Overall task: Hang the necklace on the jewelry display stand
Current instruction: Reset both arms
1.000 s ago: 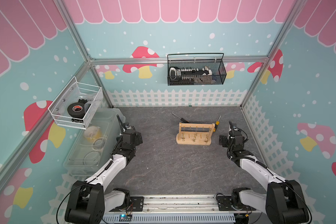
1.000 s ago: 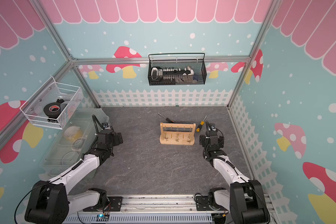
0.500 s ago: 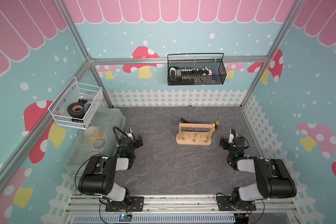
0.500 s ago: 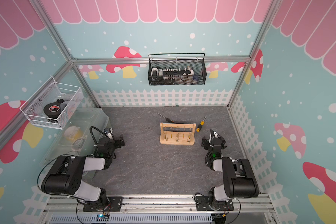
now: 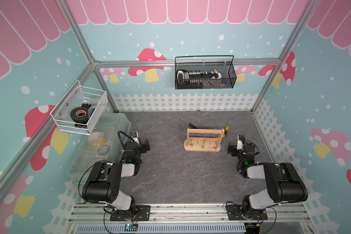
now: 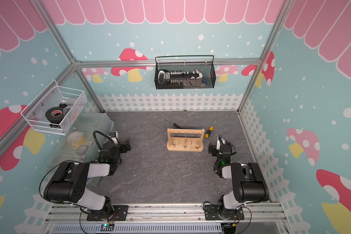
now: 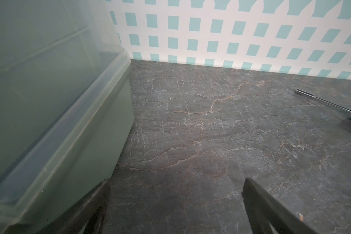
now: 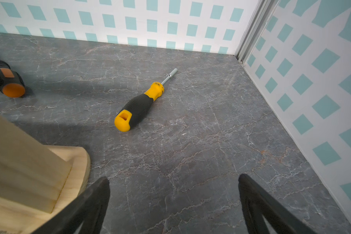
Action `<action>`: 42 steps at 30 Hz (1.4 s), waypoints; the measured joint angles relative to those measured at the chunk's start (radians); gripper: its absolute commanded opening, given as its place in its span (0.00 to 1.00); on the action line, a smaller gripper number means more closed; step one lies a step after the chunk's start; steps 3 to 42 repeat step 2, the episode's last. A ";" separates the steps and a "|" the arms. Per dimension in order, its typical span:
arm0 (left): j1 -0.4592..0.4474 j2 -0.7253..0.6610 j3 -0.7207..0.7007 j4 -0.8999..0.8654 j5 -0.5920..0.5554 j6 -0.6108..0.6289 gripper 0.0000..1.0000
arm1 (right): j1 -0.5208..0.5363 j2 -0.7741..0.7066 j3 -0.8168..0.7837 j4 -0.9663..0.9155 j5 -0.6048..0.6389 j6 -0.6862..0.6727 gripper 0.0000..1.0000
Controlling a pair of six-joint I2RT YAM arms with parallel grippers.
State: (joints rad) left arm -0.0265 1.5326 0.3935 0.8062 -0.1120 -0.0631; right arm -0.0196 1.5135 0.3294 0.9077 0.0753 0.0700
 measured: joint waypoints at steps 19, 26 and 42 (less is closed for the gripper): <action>0.000 0.000 0.000 0.001 0.000 0.000 0.99 | 0.000 0.003 0.008 -0.005 -0.007 -0.003 0.99; 0.000 0.000 0.000 0.001 0.000 0.000 0.99 | 0.000 0.003 0.008 -0.005 -0.007 -0.003 0.99; 0.000 0.000 0.000 0.001 0.000 0.000 0.99 | 0.000 0.003 0.008 -0.005 -0.007 -0.003 0.99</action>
